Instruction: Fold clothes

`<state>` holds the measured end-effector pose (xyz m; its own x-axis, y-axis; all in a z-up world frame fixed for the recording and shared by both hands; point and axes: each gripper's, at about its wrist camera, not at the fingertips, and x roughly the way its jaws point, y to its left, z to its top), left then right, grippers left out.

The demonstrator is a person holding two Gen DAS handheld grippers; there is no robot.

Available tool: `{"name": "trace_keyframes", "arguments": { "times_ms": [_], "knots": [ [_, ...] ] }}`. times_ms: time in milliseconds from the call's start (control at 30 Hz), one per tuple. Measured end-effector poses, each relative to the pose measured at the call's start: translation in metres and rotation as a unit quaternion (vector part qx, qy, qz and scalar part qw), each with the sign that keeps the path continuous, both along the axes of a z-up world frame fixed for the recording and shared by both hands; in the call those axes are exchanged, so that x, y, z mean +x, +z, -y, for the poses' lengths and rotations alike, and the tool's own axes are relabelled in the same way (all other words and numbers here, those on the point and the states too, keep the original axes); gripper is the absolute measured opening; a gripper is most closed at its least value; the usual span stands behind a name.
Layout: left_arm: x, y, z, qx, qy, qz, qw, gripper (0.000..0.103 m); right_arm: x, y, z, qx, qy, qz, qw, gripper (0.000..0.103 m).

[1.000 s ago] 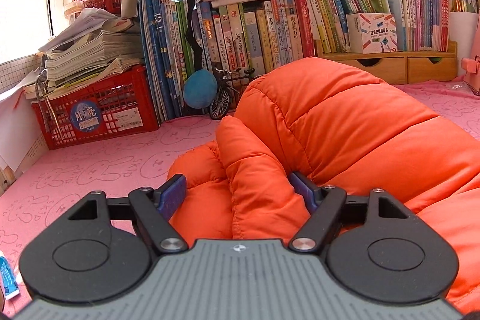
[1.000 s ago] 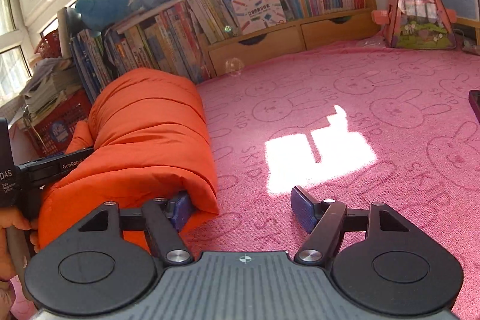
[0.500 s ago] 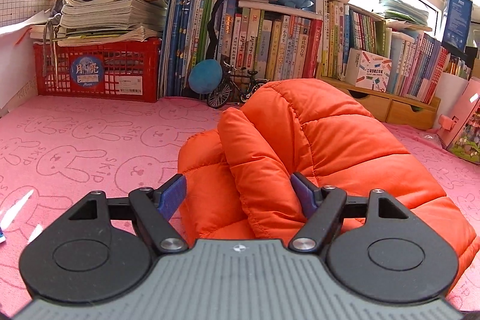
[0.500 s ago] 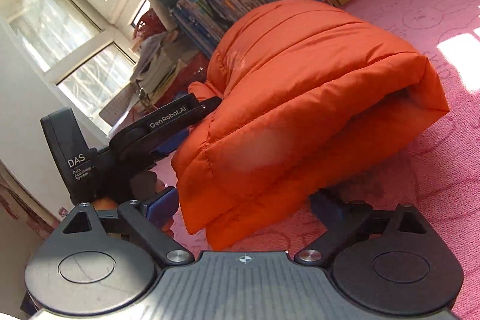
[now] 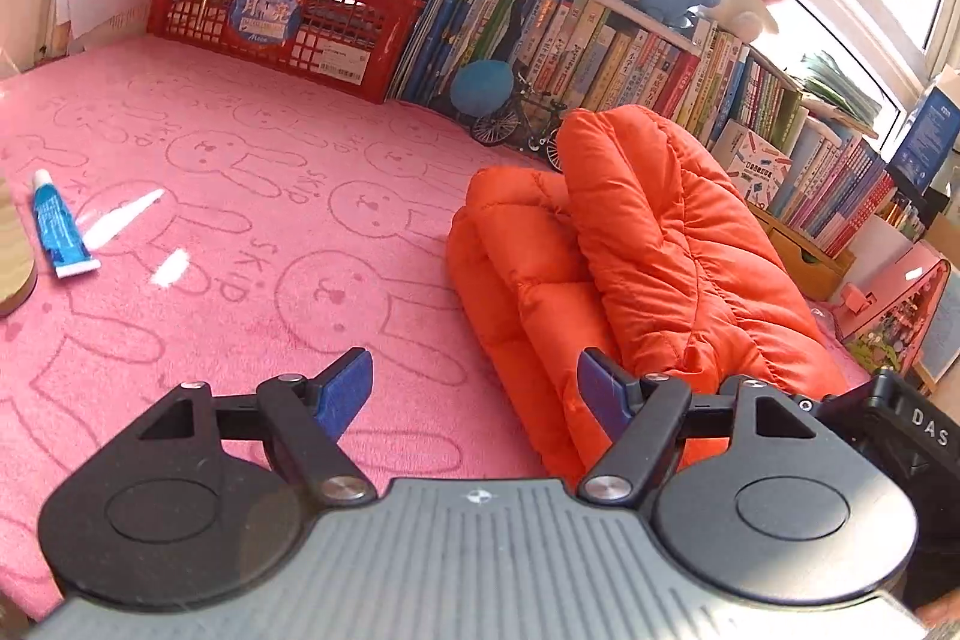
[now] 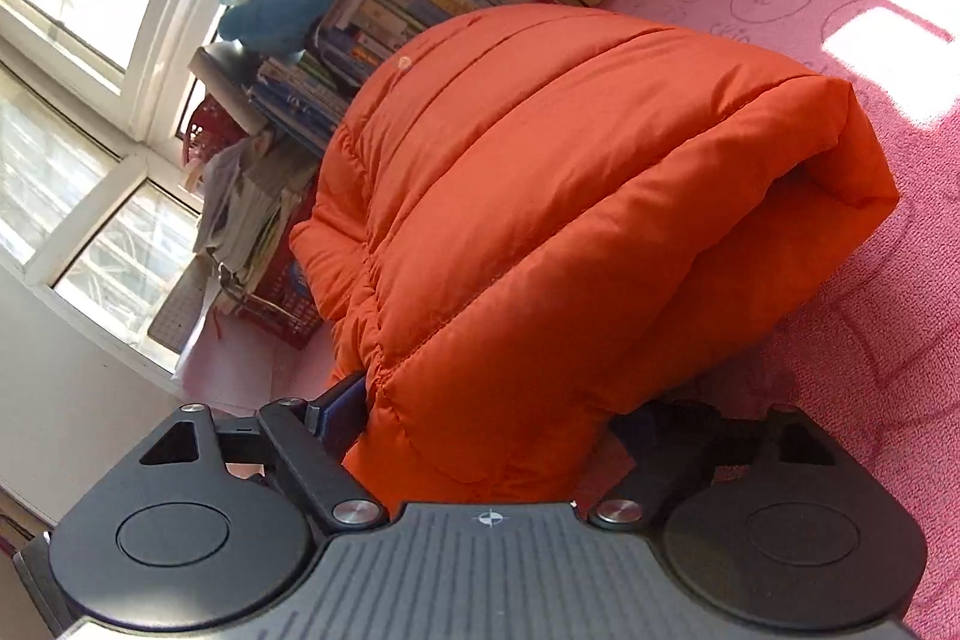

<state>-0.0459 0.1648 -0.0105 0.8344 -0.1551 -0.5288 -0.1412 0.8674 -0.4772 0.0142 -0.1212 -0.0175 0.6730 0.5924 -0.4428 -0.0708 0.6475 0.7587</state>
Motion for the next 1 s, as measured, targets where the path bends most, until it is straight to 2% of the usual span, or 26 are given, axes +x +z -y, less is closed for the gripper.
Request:
{"name": "trace_keyframes", "arguments": {
  "times_ms": [33,133,233,300,433,533,567,633,733,833,900,967,1000],
  "knots": [
    [-0.003,-0.002,-0.006,-0.029,-0.006,-0.006,0.9995,0.075,0.000,-0.001,-0.001,-0.007,0.002,-0.001,1.000,0.070],
    [-0.004,-0.011,-0.018,-0.113,-0.036,-0.018,0.9928,0.075,-0.001,-0.003,0.000,-0.008,0.012,-0.005,1.000,0.059],
    [0.007,-0.019,-0.022,-0.157,-0.049,-0.023,0.9861,0.076,-0.005,-0.007,0.005,0.000,0.024,-0.011,1.000,0.052],
    [0.023,-0.024,-0.023,-0.181,-0.053,-0.028,0.9816,0.076,-0.007,-0.007,0.007,0.000,0.029,-0.011,1.000,0.050],
    [0.059,-0.023,-0.022,-0.197,-0.062,-0.015,0.9784,0.077,-0.008,-0.006,0.007,0.000,0.034,-0.014,0.999,0.050],
    [0.097,-0.024,-0.020,-0.199,-0.062,-0.027,0.9776,0.076,-0.001,-0.007,0.003,0.010,0.038,-0.024,0.999,0.050],
    [0.109,-0.022,-0.018,-0.182,-0.063,-0.027,0.9809,0.072,0.001,-0.007,0.001,0.015,0.040,-0.028,0.999,0.050],
    [0.127,-0.013,-0.015,-0.139,-0.059,-0.028,0.9881,0.052,0.010,-0.009,-0.005,0.025,0.047,-0.038,0.998,0.048],
    [0.153,0.013,-0.007,-0.050,-0.047,-0.013,0.9976,0.044,0.030,-0.011,-0.023,0.031,0.060,-0.049,0.996,0.046],
    [0.164,0.031,-0.002,0.043,-0.001,-0.020,0.9989,0.040,0.046,-0.009,-0.048,0.008,0.070,-0.039,0.997,0.046],
    [0.149,0.052,0.008,0.108,0.033,0.029,0.9932,0.040,0.051,-0.009,-0.060,-0.007,0.075,-0.031,0.997,0.046],
    [0.131,0.072,0.028,0.175,0.041,0.089,0.9797,0.041,0.047,-0.010,-0.064,-0.019,0.080,-0.014,0.996,0.046],
    [0.128,0.080,0.045,0.220,0.026,0.115,0.9683,0.042,0.046,-0.010,-0.065,-0.024,0.083,-0.005,0.996,0.046]
  ]
}}
